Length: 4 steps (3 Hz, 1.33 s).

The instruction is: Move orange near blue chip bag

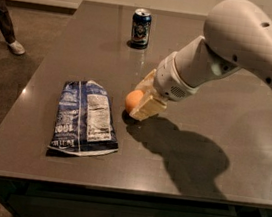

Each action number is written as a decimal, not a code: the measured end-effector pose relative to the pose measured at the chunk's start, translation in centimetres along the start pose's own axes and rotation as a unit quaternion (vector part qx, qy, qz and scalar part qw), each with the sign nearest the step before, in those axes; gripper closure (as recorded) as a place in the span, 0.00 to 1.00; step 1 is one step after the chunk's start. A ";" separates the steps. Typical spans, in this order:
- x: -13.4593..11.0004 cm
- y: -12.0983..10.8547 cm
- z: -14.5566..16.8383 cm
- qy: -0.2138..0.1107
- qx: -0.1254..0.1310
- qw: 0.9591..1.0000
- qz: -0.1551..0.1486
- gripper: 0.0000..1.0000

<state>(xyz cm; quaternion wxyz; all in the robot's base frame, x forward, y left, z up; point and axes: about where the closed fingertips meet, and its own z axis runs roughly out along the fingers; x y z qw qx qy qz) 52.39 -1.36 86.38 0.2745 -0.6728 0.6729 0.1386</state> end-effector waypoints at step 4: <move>0.1 0.2 0.3 -0.006 -0.008 1.000 0.000 0.00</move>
Offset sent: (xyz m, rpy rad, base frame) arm 0.0010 -0.0003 -0.0069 0.0129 0.0192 0.0055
